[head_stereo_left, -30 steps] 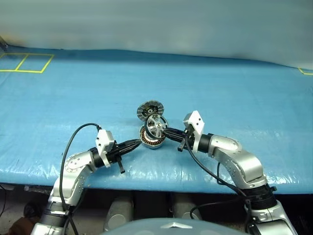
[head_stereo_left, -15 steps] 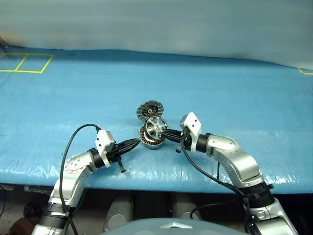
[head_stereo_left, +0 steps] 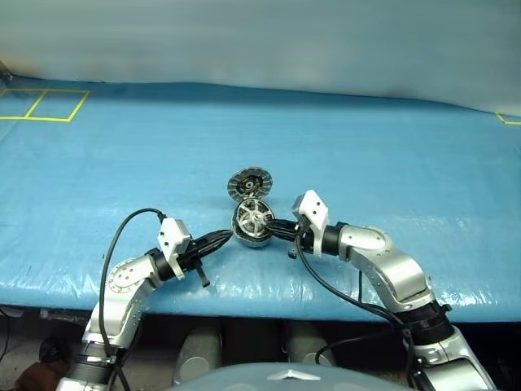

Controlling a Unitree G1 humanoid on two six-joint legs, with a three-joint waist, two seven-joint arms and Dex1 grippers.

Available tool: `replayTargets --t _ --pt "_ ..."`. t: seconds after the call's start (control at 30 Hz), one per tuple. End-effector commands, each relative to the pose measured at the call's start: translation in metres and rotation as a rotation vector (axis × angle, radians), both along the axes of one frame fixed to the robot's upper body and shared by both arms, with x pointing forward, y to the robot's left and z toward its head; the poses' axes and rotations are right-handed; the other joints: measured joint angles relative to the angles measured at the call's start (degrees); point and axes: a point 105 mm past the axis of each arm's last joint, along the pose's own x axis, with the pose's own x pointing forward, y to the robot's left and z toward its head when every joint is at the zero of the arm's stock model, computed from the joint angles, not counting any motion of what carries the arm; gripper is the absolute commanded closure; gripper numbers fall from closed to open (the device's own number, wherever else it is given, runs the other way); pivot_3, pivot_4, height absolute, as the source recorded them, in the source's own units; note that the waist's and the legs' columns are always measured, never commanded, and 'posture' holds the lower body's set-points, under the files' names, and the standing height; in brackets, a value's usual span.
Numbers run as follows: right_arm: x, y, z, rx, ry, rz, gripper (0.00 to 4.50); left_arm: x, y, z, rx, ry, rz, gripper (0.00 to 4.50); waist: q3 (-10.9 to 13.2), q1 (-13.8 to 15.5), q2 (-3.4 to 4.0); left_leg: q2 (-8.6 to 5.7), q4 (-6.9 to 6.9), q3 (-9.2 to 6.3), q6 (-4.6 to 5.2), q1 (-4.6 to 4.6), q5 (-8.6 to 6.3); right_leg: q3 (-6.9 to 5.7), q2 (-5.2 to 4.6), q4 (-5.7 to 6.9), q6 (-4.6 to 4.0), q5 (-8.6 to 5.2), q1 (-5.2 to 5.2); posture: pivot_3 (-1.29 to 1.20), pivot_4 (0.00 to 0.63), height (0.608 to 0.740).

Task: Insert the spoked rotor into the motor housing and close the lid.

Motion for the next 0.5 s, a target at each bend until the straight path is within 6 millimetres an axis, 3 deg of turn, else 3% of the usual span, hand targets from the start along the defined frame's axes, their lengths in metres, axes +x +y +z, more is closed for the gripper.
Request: replayTargets --t 0.03,0.5 --pt "0.0023 0.0008 0.0087 0.001 -0.042 0.009 4.46 0.0009 0.0015 0.0065 -0.001 -0.037 0.002 4.50 0.00 0.00 0.00 0.00 0.00 0.00 0.00 0.00 0.00 0.00 0.00 0.00 0.00 0.00 0.00 0.00 0.150 0.740" --pt "0.0076 -0.0043 0.0085 -0.059 -0.084 -0.016 4.46 0.0007 0.0009 0.0058 0.004 -0.037 -0.005 4.50 0.00 0.01 0.00 0.00 0.01 0.00 0.00 0.02 0.00 0.00 0.00 0.01 0.01 0.01 0.02 0.00 0.150 0.740"
